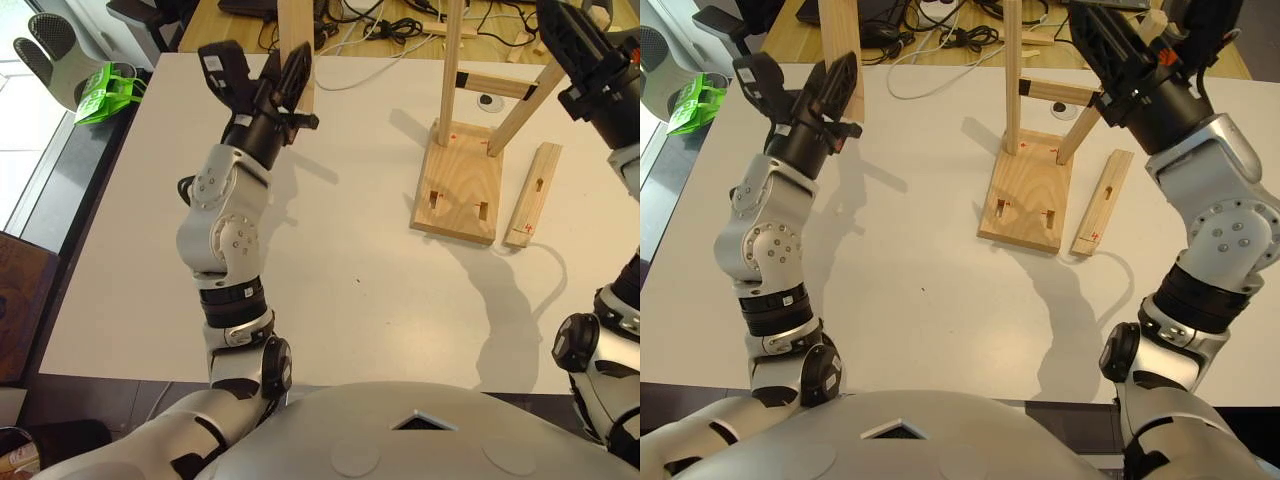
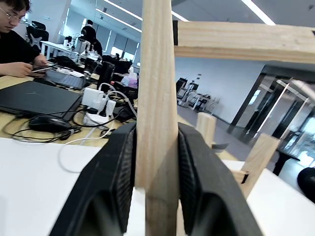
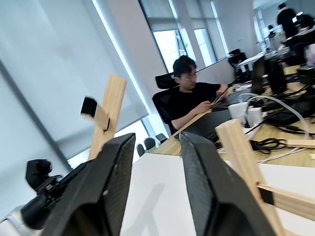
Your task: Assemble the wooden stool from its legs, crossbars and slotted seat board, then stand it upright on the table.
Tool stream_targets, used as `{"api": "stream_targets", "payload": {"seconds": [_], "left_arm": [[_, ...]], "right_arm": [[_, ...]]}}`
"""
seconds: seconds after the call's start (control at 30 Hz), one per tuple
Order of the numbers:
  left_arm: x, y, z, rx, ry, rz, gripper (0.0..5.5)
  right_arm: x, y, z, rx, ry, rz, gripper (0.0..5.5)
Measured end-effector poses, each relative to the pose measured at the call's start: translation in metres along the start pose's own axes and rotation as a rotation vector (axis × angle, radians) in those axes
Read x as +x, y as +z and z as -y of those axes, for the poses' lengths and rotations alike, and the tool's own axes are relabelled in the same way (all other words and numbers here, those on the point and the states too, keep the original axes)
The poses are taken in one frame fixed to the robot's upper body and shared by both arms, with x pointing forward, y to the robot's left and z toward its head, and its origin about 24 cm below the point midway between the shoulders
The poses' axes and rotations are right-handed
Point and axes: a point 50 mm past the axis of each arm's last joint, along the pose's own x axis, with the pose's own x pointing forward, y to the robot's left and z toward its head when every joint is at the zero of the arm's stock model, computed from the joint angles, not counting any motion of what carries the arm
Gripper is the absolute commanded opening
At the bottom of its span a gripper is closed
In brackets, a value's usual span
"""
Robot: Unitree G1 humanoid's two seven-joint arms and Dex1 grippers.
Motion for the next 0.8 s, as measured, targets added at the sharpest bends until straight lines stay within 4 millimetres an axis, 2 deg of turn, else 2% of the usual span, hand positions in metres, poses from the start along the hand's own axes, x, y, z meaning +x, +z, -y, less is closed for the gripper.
{"api": "stream_targets", "payload": {"seconds": [0.2,0.27,0.4,0.53,0.8], "left_arm": [[0.005,0.0,0.031,-0.227,-0.149,0.033,1.03],[0.004,0.0,0.037,-0.259,-0.204,0.021,1.03],[-0.002,0.0,0.042,-0.291,-0.322,-0.012,1.03],[-0.007,-0.001,0.04,-0.302,-0.362,-0.034,1.03],[-0.011,-0.001,0.049,-0.34,-0.442,-0.056,1.03]], "right_arm": [[0.024,-0.031,-0.012,0.251,0.183,-0.031,3.14],[0.034,-0.03,-0.019,0.276,0.256,-0.029,3.15],[0.048,-0.026,-0.018,0.315,0.329,-0.035,3.15],[0.052,-0.023,-0.023,0.327,0.4,-0.053,3.15],[0.055,-0.029,-0.027,0.337,0.424,-0.092,3.15]]}}
